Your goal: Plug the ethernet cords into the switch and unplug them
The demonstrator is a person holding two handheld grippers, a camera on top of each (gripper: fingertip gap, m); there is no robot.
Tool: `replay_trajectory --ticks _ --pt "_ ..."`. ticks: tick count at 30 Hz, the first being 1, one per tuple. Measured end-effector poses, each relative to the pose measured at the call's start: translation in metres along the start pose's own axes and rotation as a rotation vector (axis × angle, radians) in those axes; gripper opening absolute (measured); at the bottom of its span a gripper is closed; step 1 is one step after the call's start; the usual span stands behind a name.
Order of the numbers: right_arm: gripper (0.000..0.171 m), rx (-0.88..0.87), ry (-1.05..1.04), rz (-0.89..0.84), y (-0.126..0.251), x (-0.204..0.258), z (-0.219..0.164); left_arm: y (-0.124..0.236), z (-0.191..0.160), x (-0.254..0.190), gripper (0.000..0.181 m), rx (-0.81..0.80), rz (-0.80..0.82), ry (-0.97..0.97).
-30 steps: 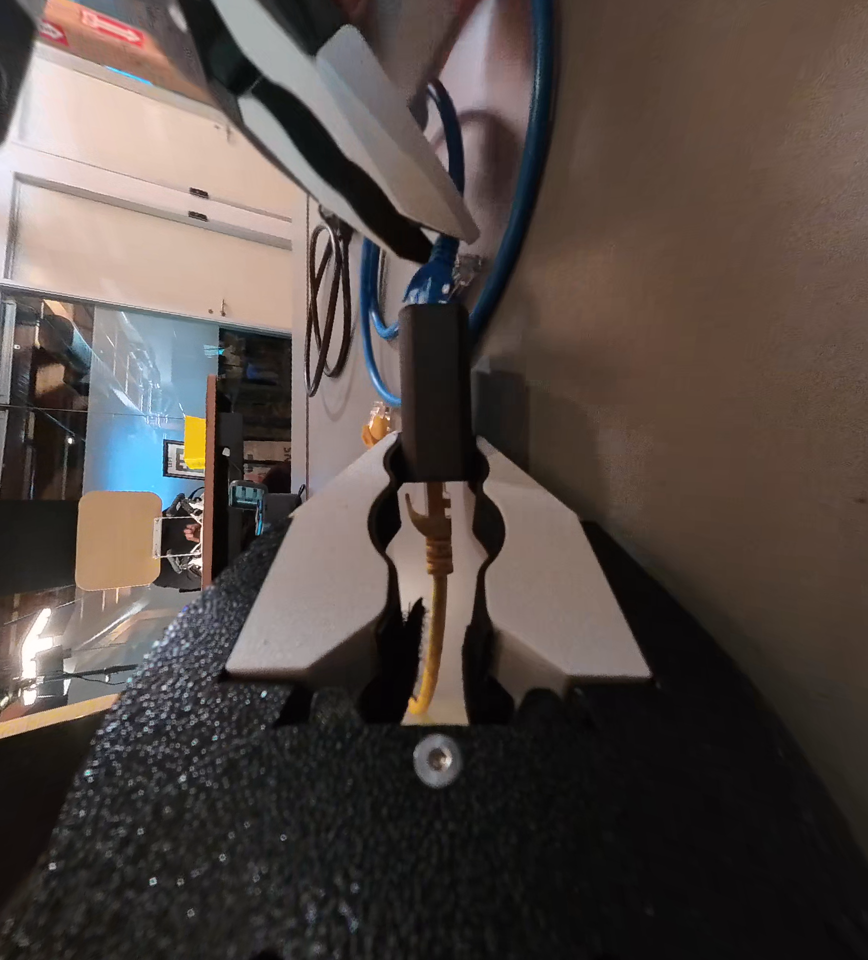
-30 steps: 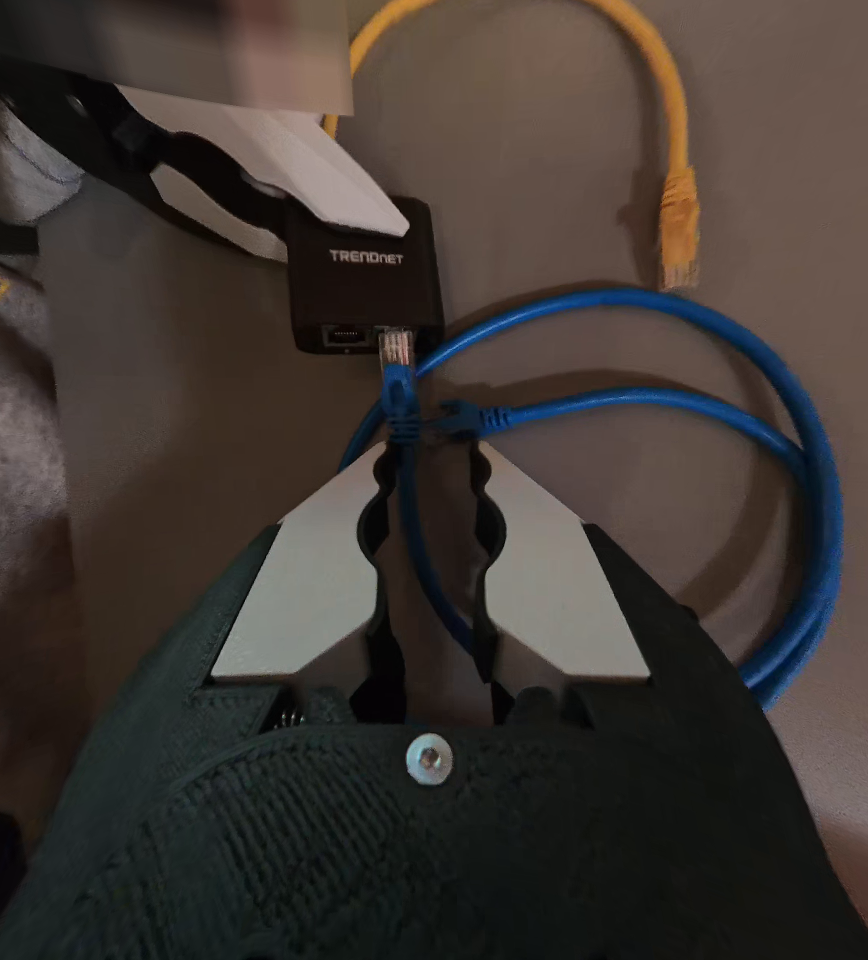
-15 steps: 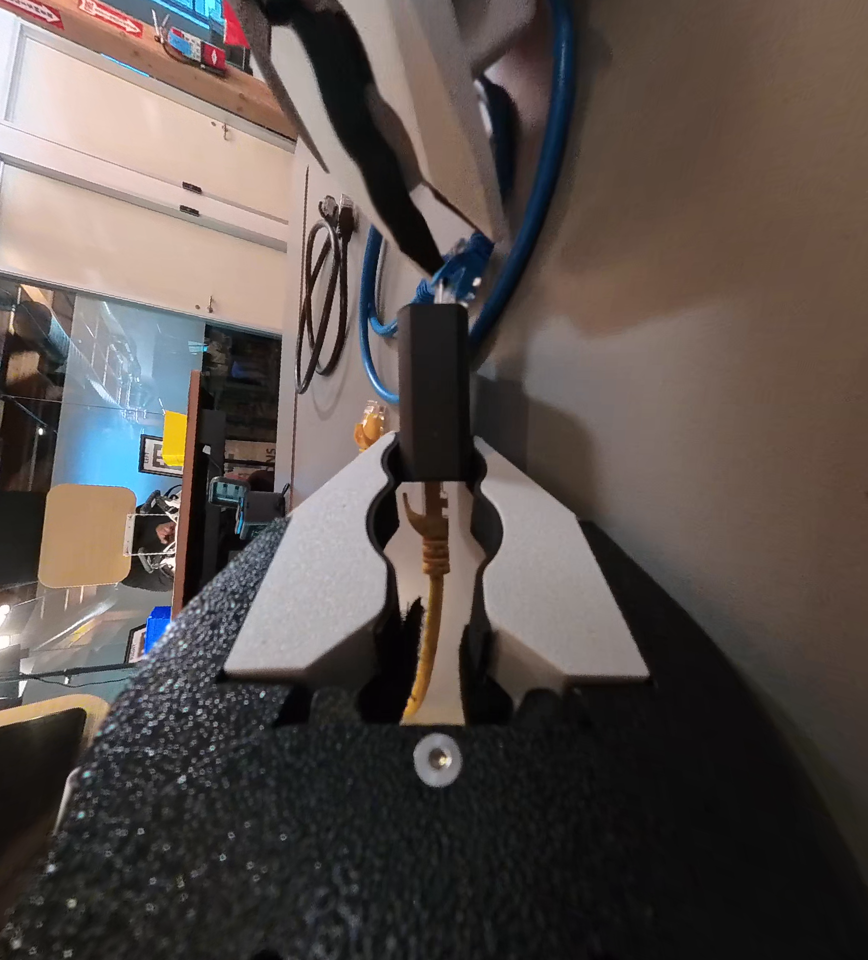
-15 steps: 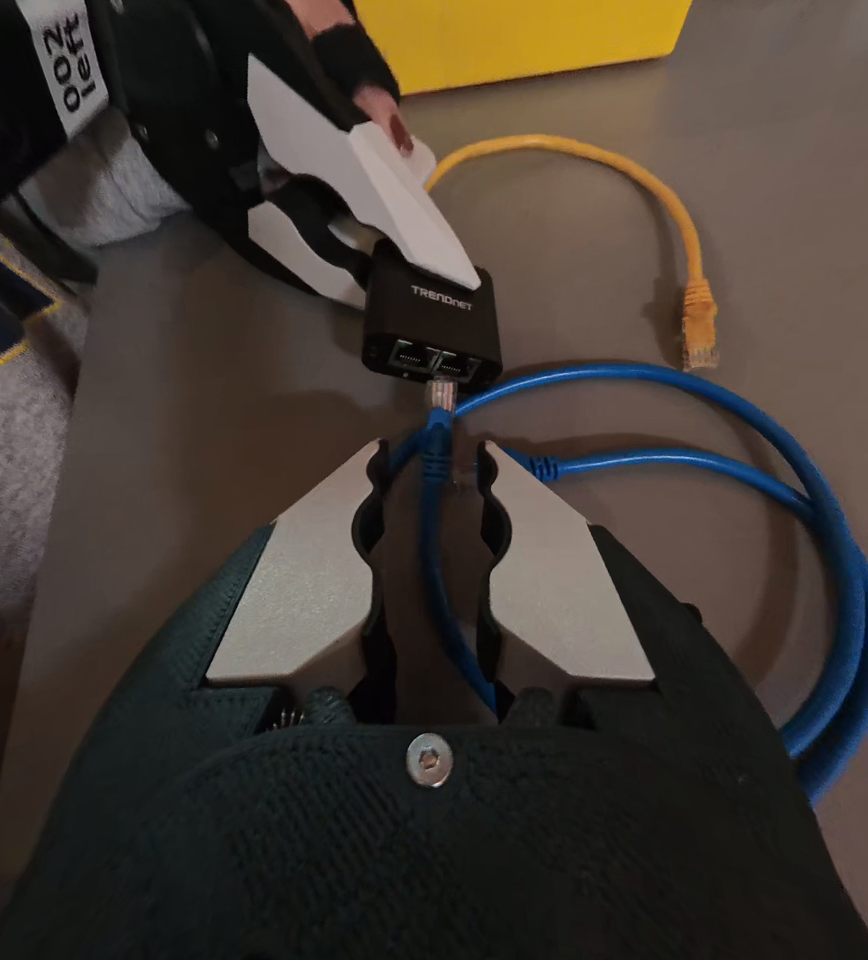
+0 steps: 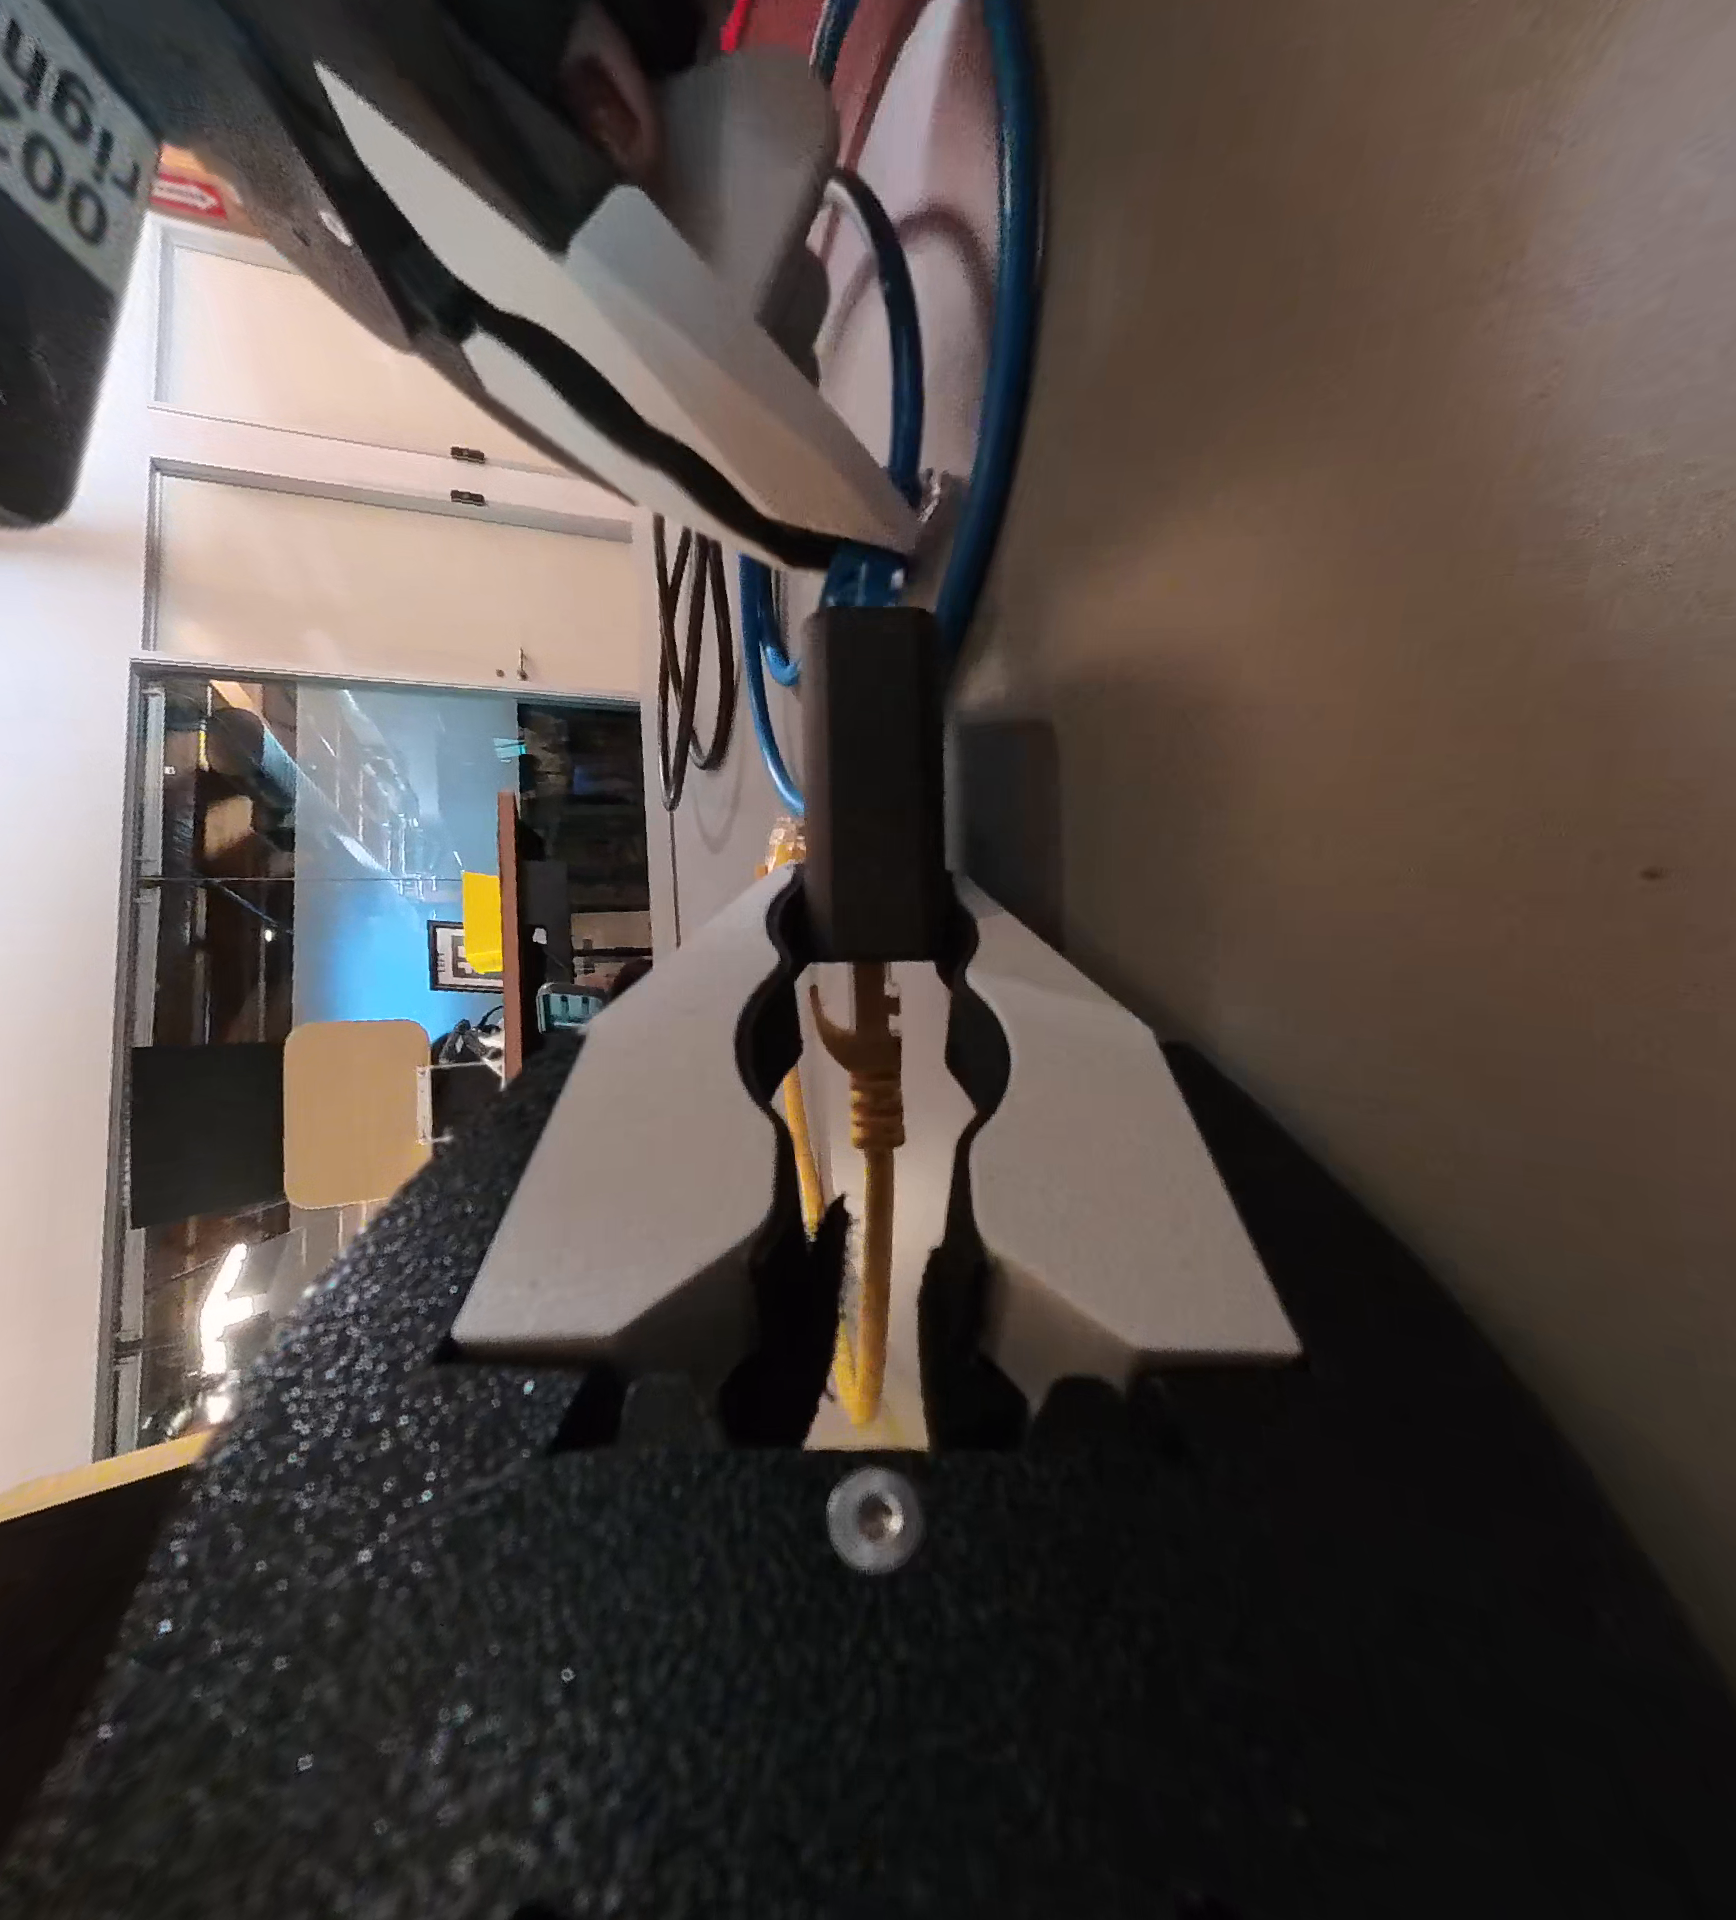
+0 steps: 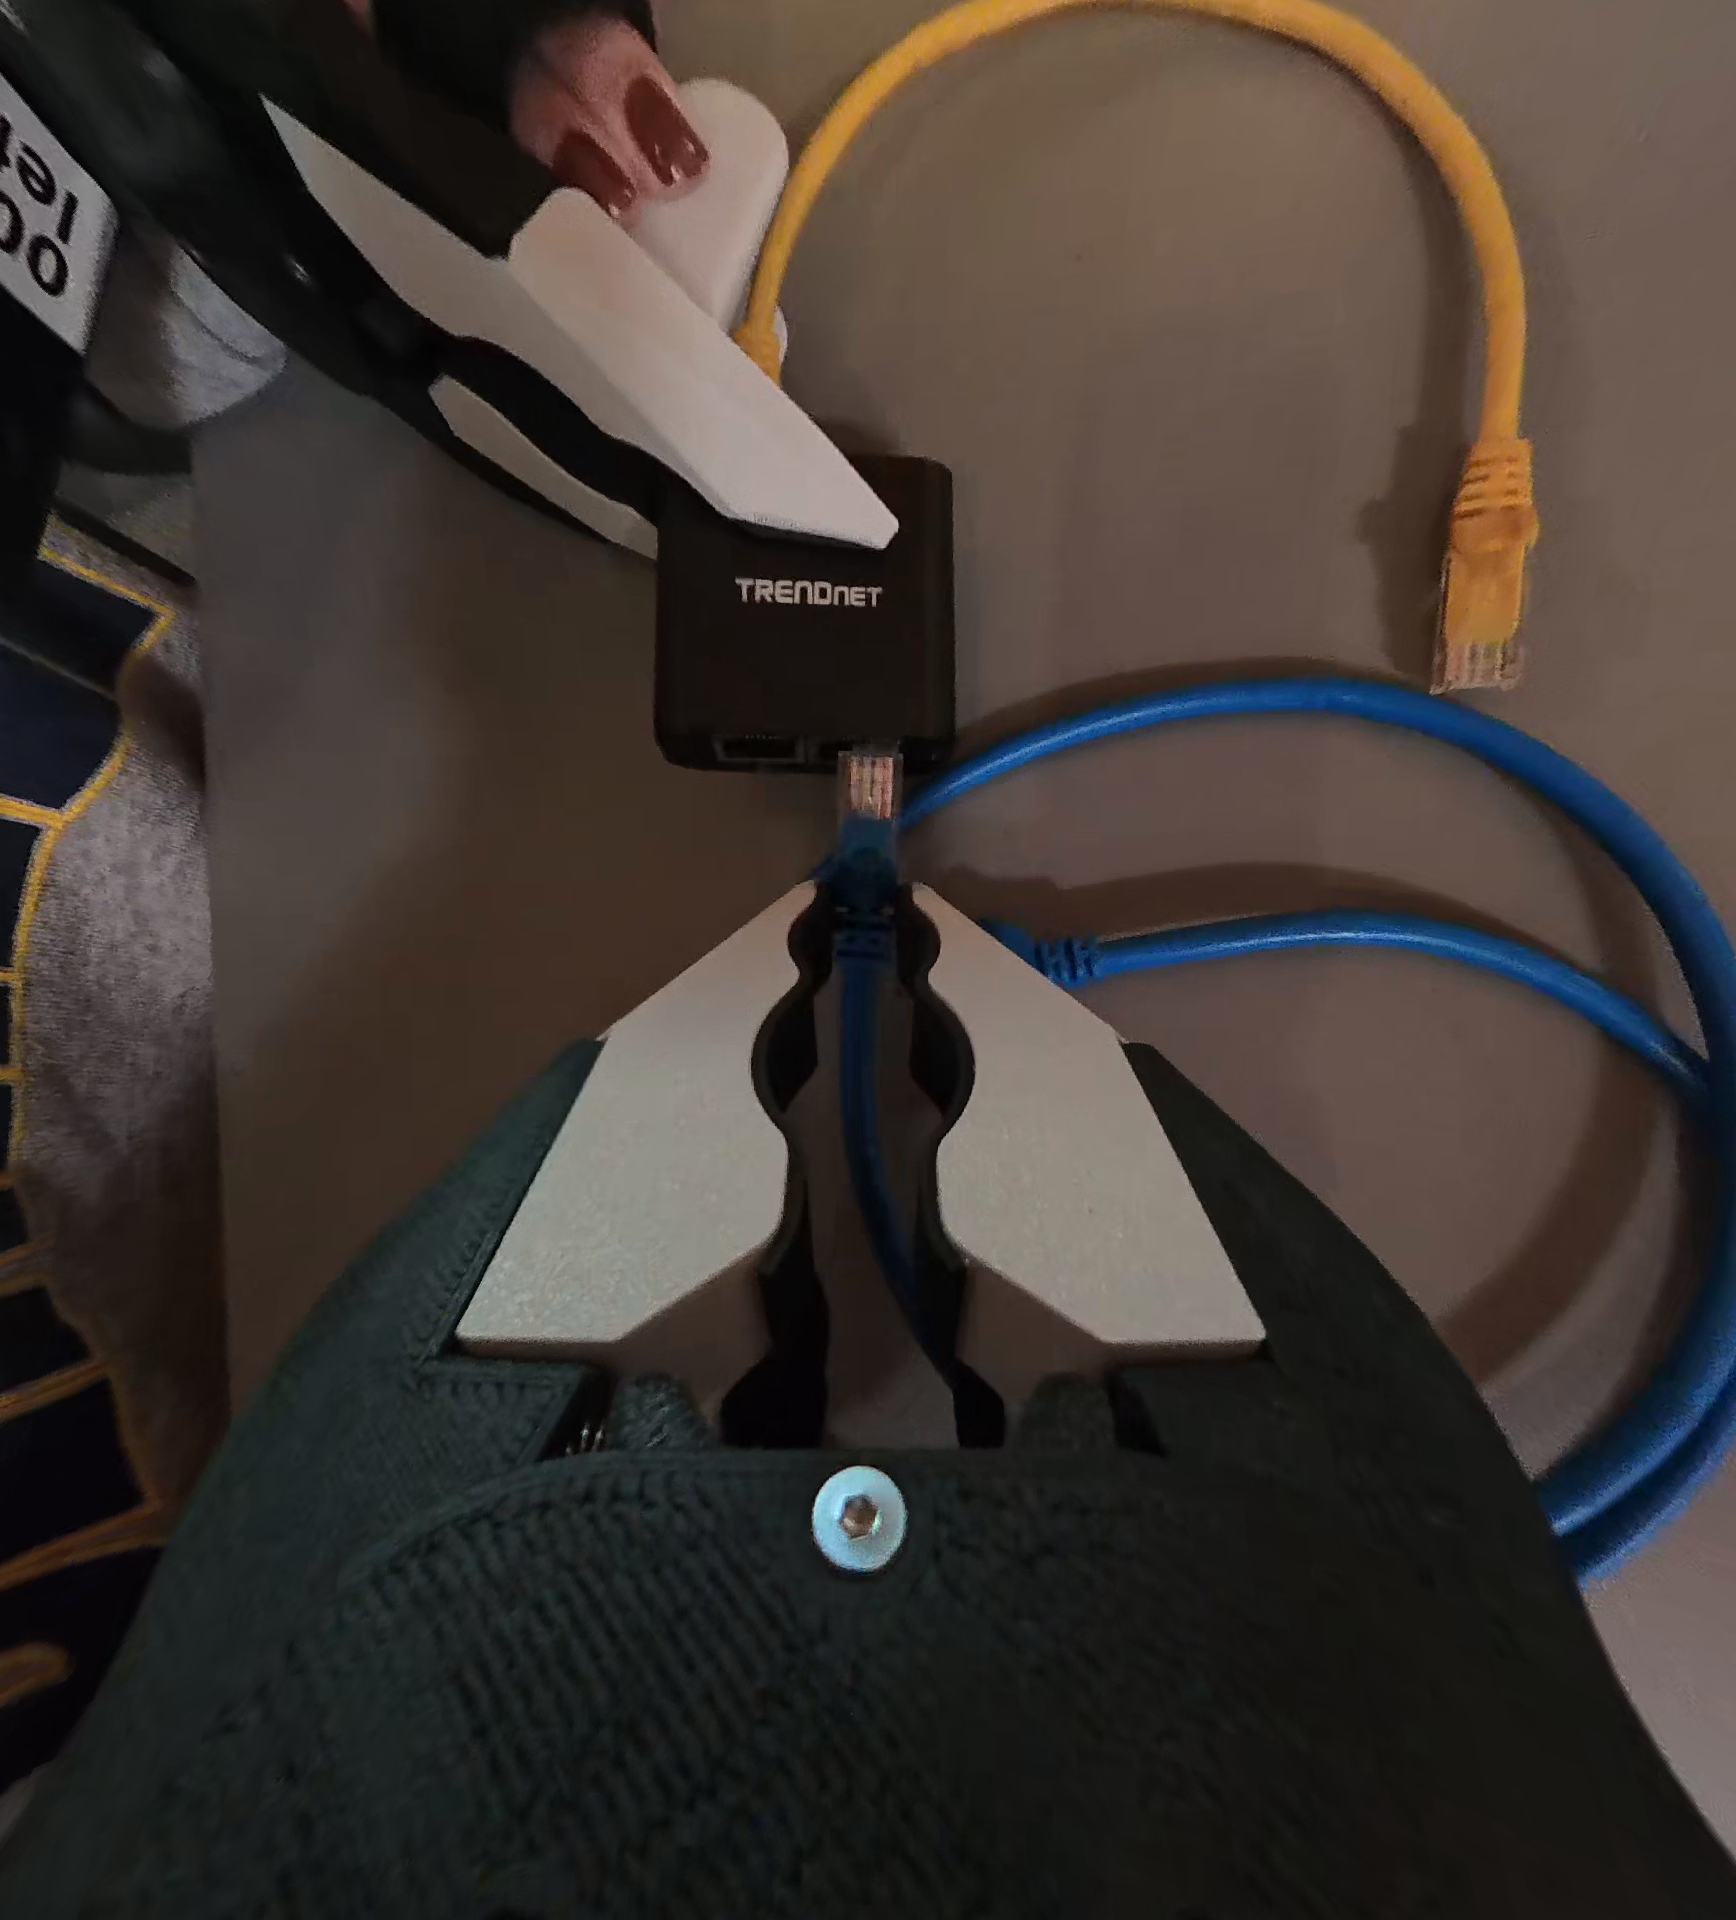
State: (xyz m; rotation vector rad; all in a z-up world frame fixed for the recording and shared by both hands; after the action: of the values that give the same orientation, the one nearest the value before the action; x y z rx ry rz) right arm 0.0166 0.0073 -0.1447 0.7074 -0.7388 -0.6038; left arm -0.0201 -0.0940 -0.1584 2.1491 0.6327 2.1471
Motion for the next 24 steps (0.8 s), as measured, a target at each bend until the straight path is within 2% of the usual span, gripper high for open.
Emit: replay_trajectory --ticks 1,8,12,17,24 --pt "0.010 0.015 0.004 -0.004 -0.001 0.000 0.000 0.000 0.000 0.000 0.021 0.000 -0.001 -0.002" --pt "0.010 0.014 -0.009 0.068 -0.003 0.003 0.005 0.001 -0.001 -0.002 0.021 -0.008 -0.009 -0.008" --pt "0.009 -0.013 0.002 0.092 -0.003 0.003 0.008 0.001 -0.005 -0.004 0.021 -0.051 -0.040 0.073" --pt "0.009 -0.069 0.014 0.068 -0.006 0.000 0.013 -0.002 -0.004 -0.004 0.021 -0.071 -0.068 0.156" --pt "0.011 -0.104 0.016 0.082 -0.010 -0.003 0.015 -0.003 -0.004 -0.008 0.021 -0.099 -0.068 0.170"
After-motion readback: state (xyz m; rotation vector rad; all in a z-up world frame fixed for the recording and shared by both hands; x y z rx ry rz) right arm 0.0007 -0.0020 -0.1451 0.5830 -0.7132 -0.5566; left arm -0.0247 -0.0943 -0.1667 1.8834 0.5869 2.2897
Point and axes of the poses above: each gripper's, where its closed fingertips meet, y back along the fingers, z out of its top, x = y × z across the jaws, the point moved 4 cm from there along y, back along the fingers, and after that the axes turned 13 degrees about -y, right-handed, at the moved point
